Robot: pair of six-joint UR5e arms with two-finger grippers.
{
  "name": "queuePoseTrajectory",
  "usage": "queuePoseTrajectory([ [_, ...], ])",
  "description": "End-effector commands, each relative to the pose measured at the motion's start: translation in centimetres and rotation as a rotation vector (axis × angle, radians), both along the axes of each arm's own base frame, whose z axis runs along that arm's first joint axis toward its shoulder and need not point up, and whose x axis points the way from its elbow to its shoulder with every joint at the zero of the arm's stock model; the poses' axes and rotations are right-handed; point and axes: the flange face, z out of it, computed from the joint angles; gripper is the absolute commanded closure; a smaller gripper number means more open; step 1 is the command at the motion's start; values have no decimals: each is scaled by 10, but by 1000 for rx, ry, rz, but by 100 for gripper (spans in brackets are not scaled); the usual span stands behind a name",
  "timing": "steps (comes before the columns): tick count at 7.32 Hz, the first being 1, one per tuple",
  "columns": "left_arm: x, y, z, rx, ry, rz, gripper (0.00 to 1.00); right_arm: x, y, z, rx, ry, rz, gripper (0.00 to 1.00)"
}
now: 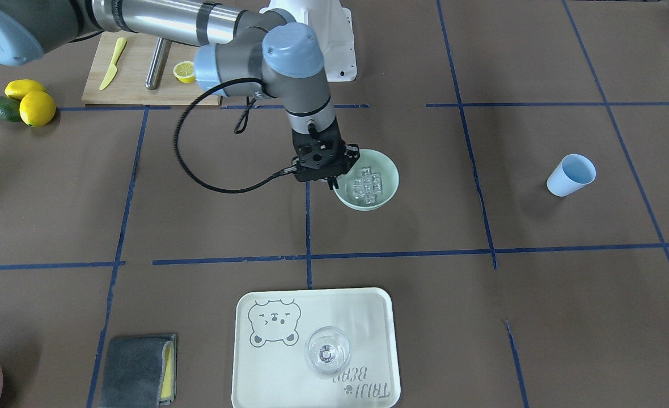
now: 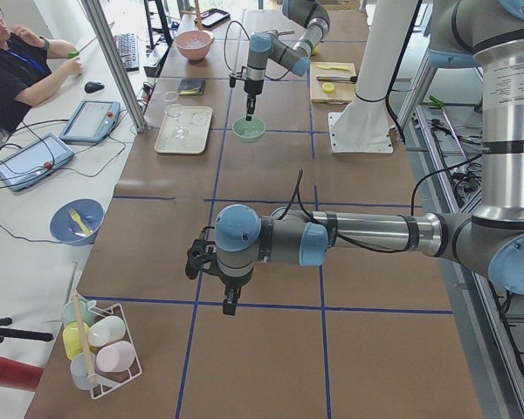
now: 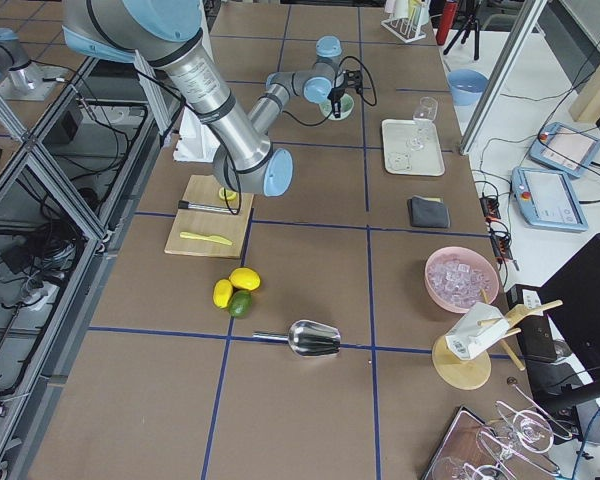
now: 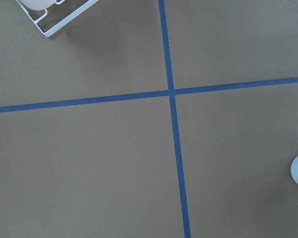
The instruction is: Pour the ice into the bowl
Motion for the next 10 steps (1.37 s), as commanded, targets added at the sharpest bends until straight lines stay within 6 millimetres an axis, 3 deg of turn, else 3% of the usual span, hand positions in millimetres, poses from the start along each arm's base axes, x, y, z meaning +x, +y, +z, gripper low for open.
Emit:
queuePoseTrajectory([
  [1, 3, -2, -1, 6, -2, 9, 0, 123, -35, 62, 64, -13, -79, 100],
  [2, 3, -1, -2, 9, -2, 11, 0, 181, -45, 106, 93, -2, -131, 100],
  [3, 4, -1, -3, 9, -2, 11, 0, 227, -53, 153, 105, 30, -159, 100],
  [5, 4, -1, -3, 11, -3, 11, 0, 297, -48, 253, 126, 76, -205, 100],
  [6, 4, -2, -4, 11, -1, 10, 0, 324, -33, 292, 121, 56, -206, 100],
  [8, 4, -2, -5, 13, -1, 10, 0, 354, 11, 375, 124, 56, -200, 100],
  [10, 4, -2, -7, 17, -1, 10, 0, 361, 21, 440, 154, 36, -190, 100],
])
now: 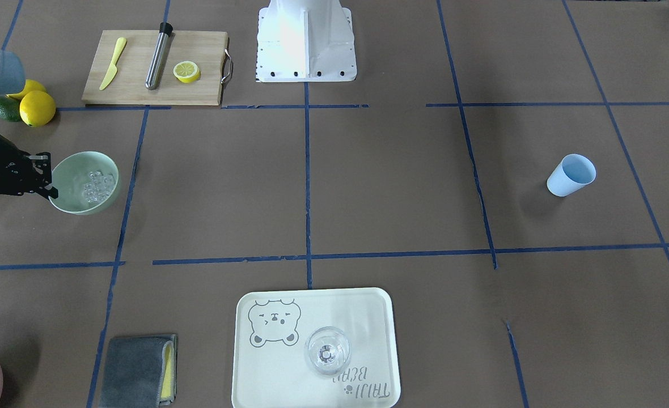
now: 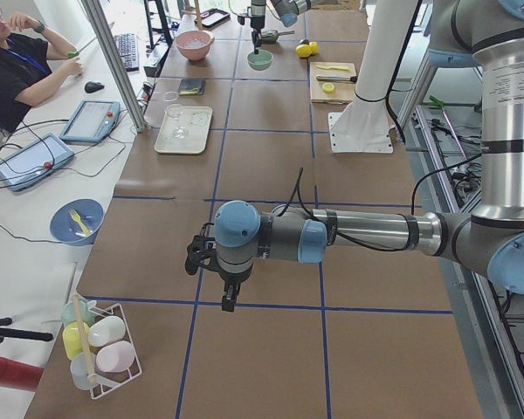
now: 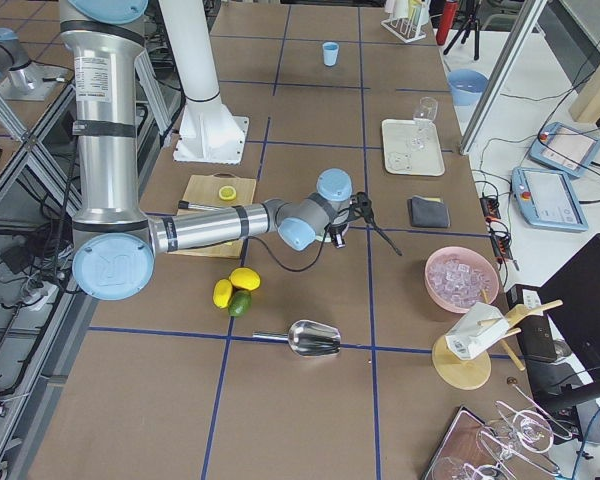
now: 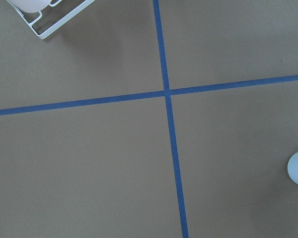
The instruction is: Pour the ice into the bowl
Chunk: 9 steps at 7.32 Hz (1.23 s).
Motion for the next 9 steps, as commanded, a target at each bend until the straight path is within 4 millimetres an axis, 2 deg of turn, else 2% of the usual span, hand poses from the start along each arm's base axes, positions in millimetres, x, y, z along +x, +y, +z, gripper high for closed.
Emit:
queuePoseTrajectory([
  [1, 0, 0, -1, 3, 0, -1, 0, 7, 10, 54, 20, -17, 4, 100],
  [2, 0, 0, -1, 3, 0, 1, 0, 7, 10, 54, 19, -18, 3, 100],
  [3, 0, 0, -2, 5, 0, -1, 0, 6, 11, 54, 20, -18, 1, 90],
  [4, 0, 0, -1, 3, 0, -1, 0, 5, 10, 52, 27, -20, -1, 58],
  [5, 0, 0, -1, 2, 0, 1, 0, 6, 7, 48, 34, -22, 7, 1],
  [6, 0, 0, -1, 3, 0, 1, 0, 27, -6, 42, 32, -30, 47, 0],
  [7, 0, 0, -1, 3, 0, 2, 0, 50, -13, 47, 12, -17, 92, 0],
  [9, 0, 1, 0, 0, 0, -1, 0, 111, -34, 58, -56, 52, 198, 0],
])
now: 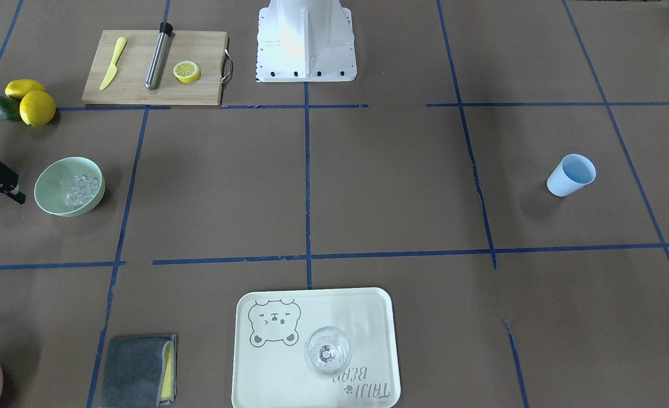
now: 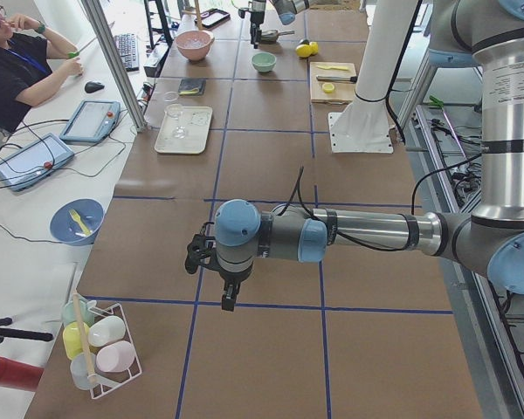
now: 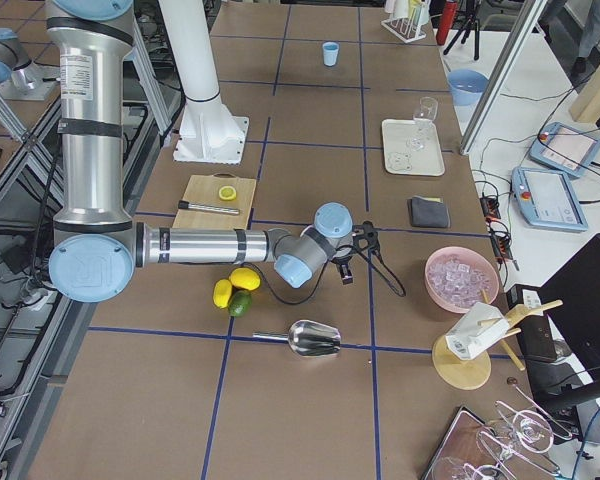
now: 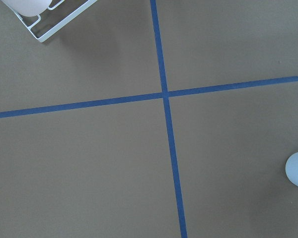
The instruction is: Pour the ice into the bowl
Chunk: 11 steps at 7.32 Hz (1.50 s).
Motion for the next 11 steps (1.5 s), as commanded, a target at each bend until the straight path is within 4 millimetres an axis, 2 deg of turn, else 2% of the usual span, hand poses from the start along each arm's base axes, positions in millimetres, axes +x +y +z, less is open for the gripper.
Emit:
queuePoseTrajectory([
  [1, 0, 0, 0, 0, 0, -1, 0, 81, -17, 21, -8, 108, 38, 0],
  [2, 0, 1, 1, -2, 0, -1, 0, 131, -19, 35, -1, 184, 24, 0],
  [3, 1, 1, 3, -5, 2, 2, 0, 170, -18, 46, -19, 252, 36, 0],
  [4, 1, 1, 3, -5, 2, 2, 0, 198, -18, 48, -81, 277, 74, 0],
  [5, 0, 2, 4, -8, 2, 0, 0, 211, -8, 56, -143, 265, 85, 0],
  [7, 0, 2, 4, -11, 10, 1, 0, 211, 1, 44, -314, 255, 66, 0],
  [8, 1, 11, 12, -27, 14, 1, 0, 208, 10, 44, -322, 224, 62, 0],
  [11, 2, 16, 21, -44, 15, 1, 0, 205, 10, 45, -330, 192, 55, 0],
])
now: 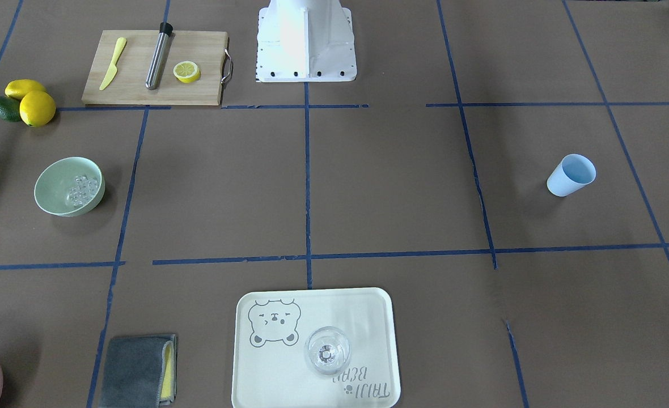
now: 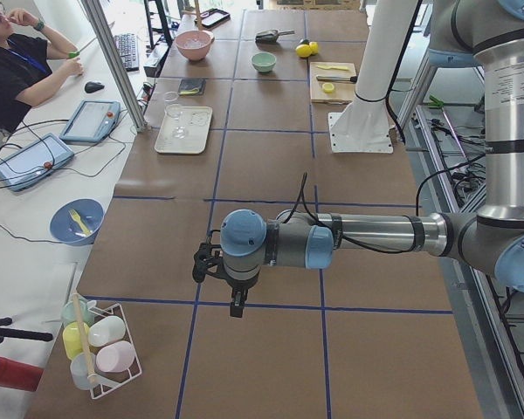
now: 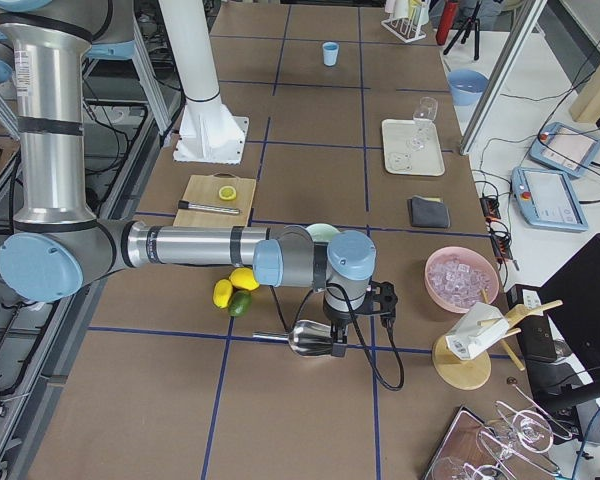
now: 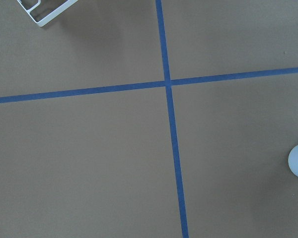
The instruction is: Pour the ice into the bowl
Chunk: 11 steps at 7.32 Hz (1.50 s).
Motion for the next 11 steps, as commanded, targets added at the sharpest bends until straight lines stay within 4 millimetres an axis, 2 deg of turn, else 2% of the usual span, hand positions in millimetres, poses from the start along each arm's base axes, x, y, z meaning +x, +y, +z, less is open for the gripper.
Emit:
queuePoseTrajectory([
  [1, 0, 2, 6, -12, 1, 0, 0, -1, 1, 1, 0, -6, -4, 0],
  [11, 1, 4, 6, -15, 3, 2, 0, -3, 7, 7, -9, -6, -12, 0],
])
